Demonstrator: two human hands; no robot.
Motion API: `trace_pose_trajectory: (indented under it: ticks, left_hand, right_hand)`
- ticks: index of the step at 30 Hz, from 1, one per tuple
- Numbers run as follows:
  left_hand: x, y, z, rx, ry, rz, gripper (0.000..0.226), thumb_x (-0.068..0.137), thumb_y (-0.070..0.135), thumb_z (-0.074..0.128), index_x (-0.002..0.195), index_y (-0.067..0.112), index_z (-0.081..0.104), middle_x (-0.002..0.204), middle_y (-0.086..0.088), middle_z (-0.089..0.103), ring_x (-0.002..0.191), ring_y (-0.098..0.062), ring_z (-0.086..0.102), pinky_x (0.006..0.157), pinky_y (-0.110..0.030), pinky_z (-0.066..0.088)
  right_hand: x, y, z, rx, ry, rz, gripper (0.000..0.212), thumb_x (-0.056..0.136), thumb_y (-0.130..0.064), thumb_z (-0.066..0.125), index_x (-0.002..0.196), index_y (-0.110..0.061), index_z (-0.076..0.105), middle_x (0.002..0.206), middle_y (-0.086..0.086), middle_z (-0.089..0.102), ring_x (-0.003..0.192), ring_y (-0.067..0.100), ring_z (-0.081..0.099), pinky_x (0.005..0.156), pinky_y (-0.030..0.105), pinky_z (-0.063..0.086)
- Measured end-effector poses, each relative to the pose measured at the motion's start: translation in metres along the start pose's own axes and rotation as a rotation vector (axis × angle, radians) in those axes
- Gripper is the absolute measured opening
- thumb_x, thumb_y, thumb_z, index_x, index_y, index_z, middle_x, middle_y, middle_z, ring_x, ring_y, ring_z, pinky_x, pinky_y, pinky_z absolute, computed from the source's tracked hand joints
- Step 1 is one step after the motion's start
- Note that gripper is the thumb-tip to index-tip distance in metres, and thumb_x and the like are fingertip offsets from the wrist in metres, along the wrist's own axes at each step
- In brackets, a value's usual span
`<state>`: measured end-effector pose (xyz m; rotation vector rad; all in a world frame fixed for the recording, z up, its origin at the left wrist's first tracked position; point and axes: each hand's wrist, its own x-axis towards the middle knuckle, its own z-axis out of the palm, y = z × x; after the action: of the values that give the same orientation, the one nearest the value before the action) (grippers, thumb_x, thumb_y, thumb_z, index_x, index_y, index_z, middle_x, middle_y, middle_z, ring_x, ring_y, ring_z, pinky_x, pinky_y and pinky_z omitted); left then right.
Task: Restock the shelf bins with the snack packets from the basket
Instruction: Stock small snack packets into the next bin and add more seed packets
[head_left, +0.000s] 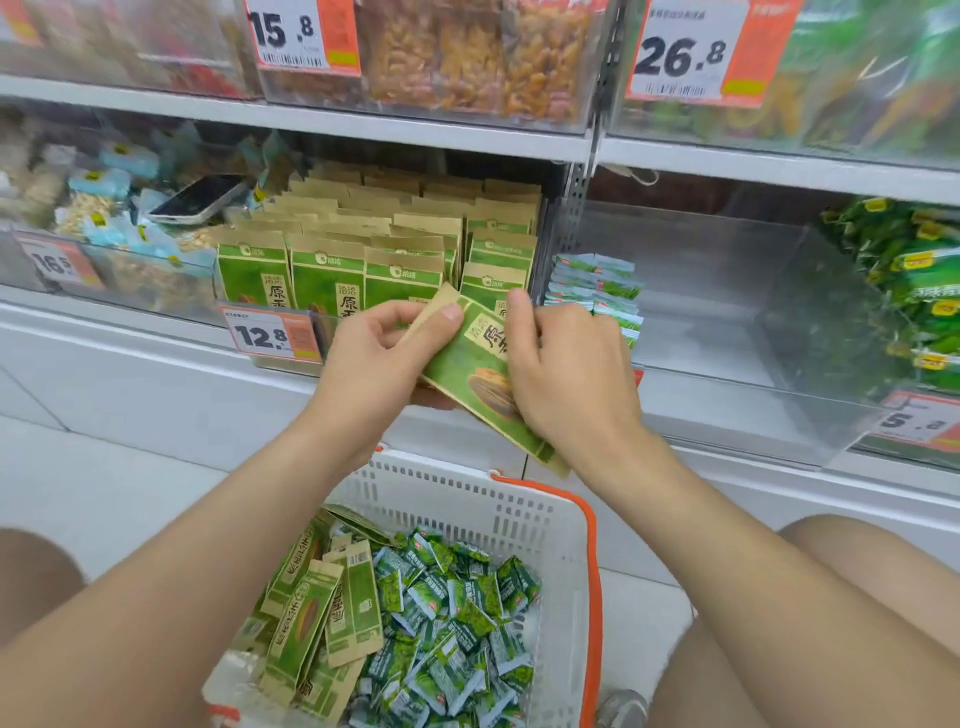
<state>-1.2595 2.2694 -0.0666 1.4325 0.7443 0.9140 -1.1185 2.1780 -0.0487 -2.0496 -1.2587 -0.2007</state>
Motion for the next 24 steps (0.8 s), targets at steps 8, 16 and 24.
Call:
trace_pose_trajectory:
  ticks: [8,16,24]
  left_hand:
    - [0.004,-0.002,0.005,0.015,0.101,0.094,0.062,0.107,0.049,0.051,0.097,-0.011,0.064,0.081,-0.027,0.068,0.07,-0.026,0.061,0.066,-0.043,0.048]
    - [0.017,0.016,0.004,0.59,0.212,0.417,0.062,0.11,0.051,0.045,0.062,0.012,0.052,0.052,0.003,0.052,0.05,-0.008,0.044,0.051,-0.031,0.035]
    - [0.041,0.014,-0.009,0.775,0.341,0.604,0.005,0.098,0.019,0.06,0.102,0.019,0.063,0.098,0.007,0.06,0.087,-0.014,0.056,0.08,-0.041,0.05]
  right_hand:
    - [-0.014,-0.006,0.009,0.259,-0.3,-0.079,0.041,0.106,-0.06,0.032,0.106,-0.022,0.048,0.086,0.003,0.066,0.083,0.03,0.062,0.066,0.04,0.04]
    - [0.021,0.002,-0.004,0.542,-0.308,-0.037,0.031,0.092,-0.046,0.07,0.113,-0.033,0.052,0.1,-0.008,0.076,0.093,0.013,0.074,0.085,0.049,0.059]
    - [0.058,-0.002,-0.035,0.518,0.453,-0.165,0.043,0.084,-0.032,0.084,0.099,-0.017,0.047,0.08,-0.014,0.057,0.07,0.006,0.059,0.073,0.039,0.051]
